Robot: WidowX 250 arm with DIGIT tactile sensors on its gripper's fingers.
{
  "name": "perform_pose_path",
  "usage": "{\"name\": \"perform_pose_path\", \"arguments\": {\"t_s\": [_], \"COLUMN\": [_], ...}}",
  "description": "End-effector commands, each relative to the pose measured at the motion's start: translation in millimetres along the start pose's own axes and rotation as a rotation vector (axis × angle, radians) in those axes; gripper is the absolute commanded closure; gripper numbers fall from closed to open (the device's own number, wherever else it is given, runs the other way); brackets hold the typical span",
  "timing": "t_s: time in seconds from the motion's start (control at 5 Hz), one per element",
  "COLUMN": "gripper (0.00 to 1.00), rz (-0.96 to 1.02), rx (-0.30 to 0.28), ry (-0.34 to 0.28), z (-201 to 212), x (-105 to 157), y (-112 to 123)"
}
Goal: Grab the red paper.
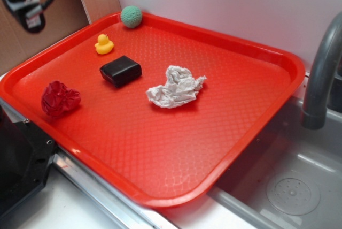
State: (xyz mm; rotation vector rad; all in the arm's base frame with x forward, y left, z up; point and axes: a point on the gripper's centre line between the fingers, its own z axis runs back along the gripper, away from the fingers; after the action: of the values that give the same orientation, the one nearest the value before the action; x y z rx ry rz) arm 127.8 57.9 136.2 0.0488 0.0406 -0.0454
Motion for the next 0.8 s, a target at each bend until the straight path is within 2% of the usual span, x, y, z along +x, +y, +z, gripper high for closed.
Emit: {"name": "perform_pose_path", "arguments": {"t_s": [0.0,0.2,0.6], "gripper": [0.0,0.0,0.0], "rz": [-0.005,-0.027,-0.04], "rx": [-0.038,-0.069,-0.071], "ry": [0.008,0.016,0.077], "z": [-31.2,-52.4,-83.9], "x": [-6.8,-0.2,3.3], "y": [-1.5,-20.1,-38.1]}}
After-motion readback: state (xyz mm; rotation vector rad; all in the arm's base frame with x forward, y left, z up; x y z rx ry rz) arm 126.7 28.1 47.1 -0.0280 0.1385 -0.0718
